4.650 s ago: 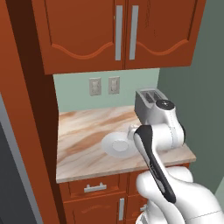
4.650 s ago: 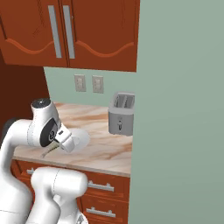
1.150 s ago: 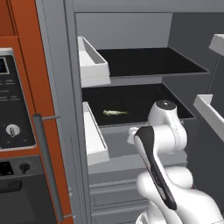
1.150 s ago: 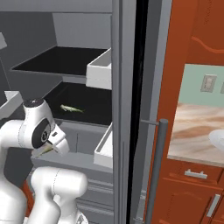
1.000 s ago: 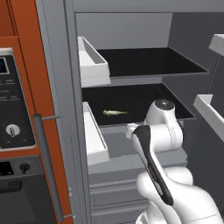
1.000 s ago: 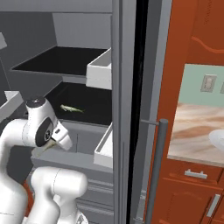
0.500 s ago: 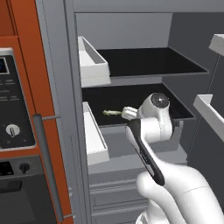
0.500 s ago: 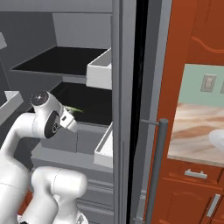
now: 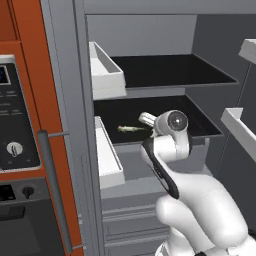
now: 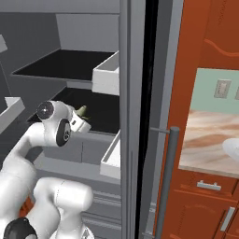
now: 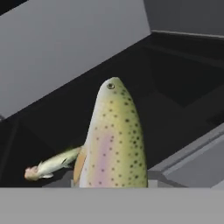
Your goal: Place the fish on the counter behind the older fish on the same shelf of the fridge to maintain FIFO order. Close the fridge door when finished.
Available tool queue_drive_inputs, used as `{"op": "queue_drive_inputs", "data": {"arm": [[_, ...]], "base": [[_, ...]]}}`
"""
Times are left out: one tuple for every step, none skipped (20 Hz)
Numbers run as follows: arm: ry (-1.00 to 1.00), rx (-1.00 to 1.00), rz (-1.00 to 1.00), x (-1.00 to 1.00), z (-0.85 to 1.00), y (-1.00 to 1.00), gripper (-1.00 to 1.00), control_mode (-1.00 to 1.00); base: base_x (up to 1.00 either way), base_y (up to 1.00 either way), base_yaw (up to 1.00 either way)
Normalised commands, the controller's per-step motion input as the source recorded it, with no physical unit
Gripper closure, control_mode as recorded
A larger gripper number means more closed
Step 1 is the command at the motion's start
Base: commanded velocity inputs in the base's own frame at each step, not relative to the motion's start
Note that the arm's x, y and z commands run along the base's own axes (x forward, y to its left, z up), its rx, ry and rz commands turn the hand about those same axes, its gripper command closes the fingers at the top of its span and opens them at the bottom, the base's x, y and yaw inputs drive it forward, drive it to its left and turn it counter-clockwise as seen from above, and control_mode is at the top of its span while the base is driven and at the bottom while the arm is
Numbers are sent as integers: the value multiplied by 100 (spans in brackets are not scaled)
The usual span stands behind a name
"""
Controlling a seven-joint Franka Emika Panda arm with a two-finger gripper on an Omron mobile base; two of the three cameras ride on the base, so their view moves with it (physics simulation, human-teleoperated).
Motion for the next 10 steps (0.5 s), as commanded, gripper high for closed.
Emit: {"op": "queue_drive_inputs", "data": {"arm": [[-16, 5, -2, 59, -4, -21, 100, -100], [-12, 8, -3, 58, 0, -16, 100, -100], [-1, 12, -1, 55, 0, -9, 100, -100], [0, 12, 0, 51, 0, -9, 100, -100], [0, 16, 0, 46, 14, -13, 100, -100], [0, 15, 0, 47, 11, -11, 100, -100], [0, 16, -1, 49, 14, -9, 100, -100], [1, 14, -2, 51, 6, -4, 100, -100], [2, 13, -2, 49, 9, -6, 100, -100], [0, 12, -1, 50, 3, -9, 100, -100]], "base": [[0, 0, 0], [0, 0, 0], [0, 0, 0], [0, 0, 0], [0, 0, 0], [0, 0, 0], [0, 0, 0], [0, 0, 0], [0, 0, 0], [0, 0, 0]]}}
